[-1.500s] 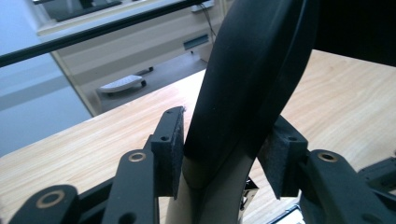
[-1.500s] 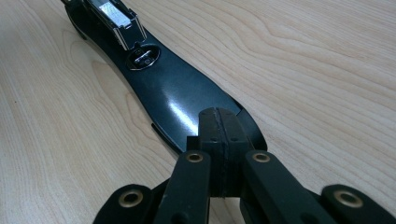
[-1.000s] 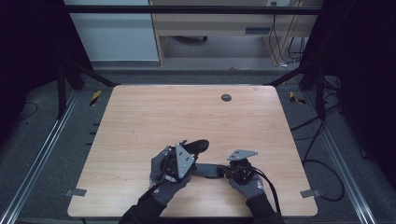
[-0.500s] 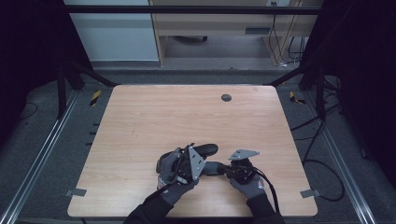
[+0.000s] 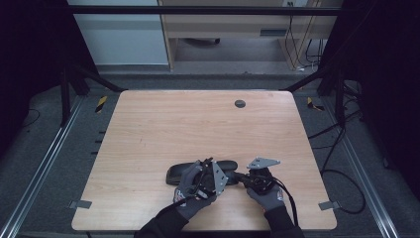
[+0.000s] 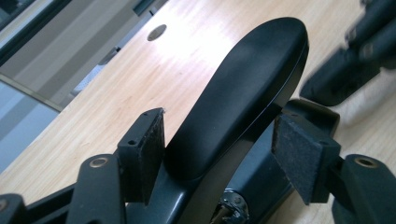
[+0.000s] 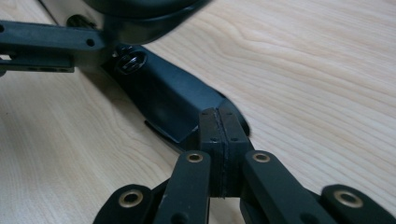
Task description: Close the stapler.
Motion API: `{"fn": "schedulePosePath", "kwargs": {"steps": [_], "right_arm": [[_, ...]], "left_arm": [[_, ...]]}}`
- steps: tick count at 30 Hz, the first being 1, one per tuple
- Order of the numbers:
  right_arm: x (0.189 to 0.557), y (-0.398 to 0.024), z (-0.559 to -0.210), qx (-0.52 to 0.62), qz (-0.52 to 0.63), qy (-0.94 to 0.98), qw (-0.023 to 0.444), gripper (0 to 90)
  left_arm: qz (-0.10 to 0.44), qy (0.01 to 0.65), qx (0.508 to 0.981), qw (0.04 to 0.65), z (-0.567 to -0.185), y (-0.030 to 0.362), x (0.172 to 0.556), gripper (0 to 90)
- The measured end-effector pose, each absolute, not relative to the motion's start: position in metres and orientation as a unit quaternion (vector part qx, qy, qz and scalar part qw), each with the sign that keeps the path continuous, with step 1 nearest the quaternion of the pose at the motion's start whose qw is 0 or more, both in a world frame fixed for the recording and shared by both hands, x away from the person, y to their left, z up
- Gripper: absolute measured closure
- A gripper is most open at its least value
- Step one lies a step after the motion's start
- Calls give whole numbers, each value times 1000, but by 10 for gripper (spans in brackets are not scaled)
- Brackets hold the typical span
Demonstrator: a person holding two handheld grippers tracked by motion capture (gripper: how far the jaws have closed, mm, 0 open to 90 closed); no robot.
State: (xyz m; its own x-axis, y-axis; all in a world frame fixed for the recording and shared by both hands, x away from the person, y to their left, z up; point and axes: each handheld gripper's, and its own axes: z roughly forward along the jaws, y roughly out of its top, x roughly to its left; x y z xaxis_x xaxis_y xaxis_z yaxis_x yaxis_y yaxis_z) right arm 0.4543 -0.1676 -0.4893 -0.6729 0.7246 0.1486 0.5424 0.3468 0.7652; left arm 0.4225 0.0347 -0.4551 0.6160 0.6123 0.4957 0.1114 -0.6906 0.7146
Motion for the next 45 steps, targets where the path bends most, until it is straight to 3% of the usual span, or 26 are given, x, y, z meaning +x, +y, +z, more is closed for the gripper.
{"fn": "schedulePosePath", "kwargs": {"steps": [16,23,36,45], "right_arm": [[454,-182,-478,408,438,790,134,900],[451,-185,-467,405,458,779,142,900],[442,-173,-422,371,515,757,156,900],[441,-157,-436,365,511,764,146,900]], "left_arm": [[367,197,837,356,-448,36,413,290],[326,219,825,406,-430,57,409,289],[296,342,757,471,-414,148,417,332],[306,427,719,455,-433,215,421,349]]}}
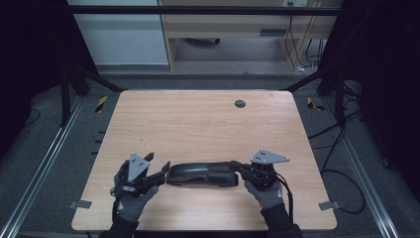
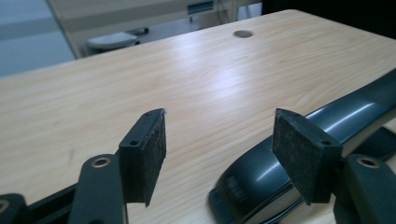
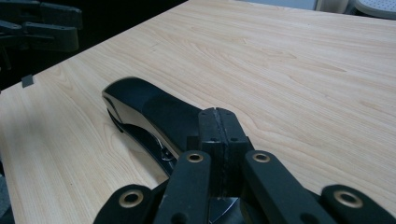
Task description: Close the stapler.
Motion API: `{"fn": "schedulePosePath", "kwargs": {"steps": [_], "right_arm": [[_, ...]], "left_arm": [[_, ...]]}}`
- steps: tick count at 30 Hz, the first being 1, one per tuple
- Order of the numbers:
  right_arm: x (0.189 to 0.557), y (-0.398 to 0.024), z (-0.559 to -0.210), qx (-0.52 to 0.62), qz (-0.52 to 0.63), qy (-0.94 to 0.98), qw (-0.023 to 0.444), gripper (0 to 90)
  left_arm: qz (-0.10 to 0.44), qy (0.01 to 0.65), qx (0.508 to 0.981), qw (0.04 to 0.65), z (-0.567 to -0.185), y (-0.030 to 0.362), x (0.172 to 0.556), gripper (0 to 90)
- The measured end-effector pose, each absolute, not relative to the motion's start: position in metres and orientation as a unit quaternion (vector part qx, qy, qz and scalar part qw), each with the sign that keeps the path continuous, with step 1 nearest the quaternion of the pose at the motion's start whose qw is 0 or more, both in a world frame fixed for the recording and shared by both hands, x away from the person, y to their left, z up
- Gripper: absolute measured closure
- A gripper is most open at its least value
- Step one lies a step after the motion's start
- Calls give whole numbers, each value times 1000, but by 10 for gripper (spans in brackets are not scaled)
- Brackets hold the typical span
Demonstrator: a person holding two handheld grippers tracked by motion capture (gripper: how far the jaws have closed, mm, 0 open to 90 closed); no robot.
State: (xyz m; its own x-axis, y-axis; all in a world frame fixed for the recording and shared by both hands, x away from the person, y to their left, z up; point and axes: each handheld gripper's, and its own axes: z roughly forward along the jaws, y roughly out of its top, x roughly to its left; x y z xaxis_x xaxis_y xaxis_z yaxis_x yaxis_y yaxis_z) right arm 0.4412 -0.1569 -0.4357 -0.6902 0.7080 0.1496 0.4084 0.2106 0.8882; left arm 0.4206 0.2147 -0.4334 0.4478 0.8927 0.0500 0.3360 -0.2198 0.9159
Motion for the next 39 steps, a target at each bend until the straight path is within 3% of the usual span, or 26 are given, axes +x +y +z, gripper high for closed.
{"fn": "schedulePosePath", "kwargs": {"steps": [8,21,29,39], "right_arm": [[443,-157,-452,387,488,770,142,900],[440,-160,-443,377,519,754,143,900],[445,-174,-435,399,511,738,187,900],[457,-228,-471,488,431,727,217,717]], "left_arm": [[302,476,695,446,-449,246,423,359],[299,484,690,447,-452,252,426,358],[294,491,690,444,-456,257,428,359],[281,502,698,427,-466,272,433,363]]}}
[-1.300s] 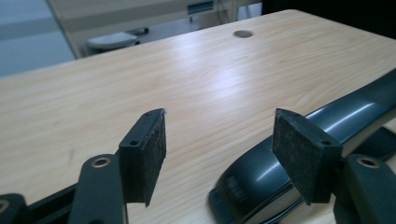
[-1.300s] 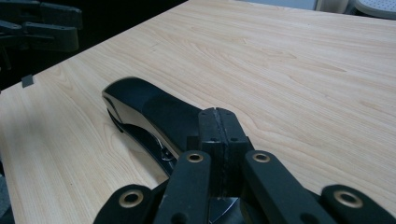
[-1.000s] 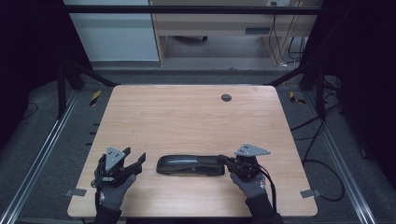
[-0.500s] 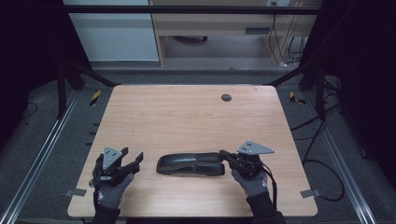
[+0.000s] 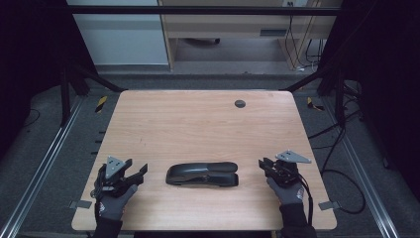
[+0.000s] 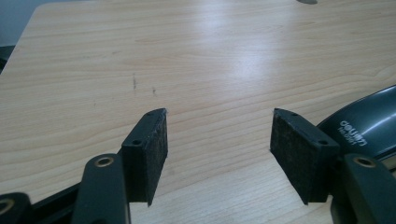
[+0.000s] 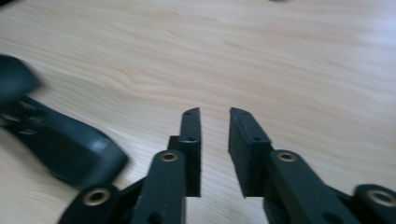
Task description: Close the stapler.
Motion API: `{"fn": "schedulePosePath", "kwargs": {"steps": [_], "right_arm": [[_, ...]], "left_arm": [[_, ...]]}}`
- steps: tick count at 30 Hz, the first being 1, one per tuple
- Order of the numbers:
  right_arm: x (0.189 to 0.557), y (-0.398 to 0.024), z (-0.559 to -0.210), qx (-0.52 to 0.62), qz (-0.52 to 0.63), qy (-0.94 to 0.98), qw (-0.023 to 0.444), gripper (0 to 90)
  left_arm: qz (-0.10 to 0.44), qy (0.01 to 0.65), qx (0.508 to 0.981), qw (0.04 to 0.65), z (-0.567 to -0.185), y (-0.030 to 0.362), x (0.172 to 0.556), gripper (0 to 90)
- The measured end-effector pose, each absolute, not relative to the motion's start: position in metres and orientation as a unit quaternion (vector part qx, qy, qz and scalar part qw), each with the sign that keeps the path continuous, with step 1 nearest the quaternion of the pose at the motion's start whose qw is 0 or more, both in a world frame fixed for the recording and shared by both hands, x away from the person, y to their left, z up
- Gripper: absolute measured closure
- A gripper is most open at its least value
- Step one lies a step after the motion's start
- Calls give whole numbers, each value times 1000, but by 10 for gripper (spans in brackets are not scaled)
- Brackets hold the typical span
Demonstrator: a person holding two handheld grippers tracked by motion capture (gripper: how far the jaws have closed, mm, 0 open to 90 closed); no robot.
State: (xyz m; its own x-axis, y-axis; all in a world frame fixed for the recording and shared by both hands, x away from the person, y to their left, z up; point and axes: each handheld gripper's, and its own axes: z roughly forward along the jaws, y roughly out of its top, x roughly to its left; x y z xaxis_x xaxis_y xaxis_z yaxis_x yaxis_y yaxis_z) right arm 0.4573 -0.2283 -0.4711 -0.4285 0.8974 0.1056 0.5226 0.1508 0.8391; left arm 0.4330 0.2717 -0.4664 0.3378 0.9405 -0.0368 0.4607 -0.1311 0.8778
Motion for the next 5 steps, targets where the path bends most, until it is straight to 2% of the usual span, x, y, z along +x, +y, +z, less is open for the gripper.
{"fn": "schedulePosePath", "kwargs": {"steps": [5], "right_arm": [[459,-249,-485,522,400,719,225,571]], "left_arm": [[275,514,699,414,-472,278,437,357]]}}
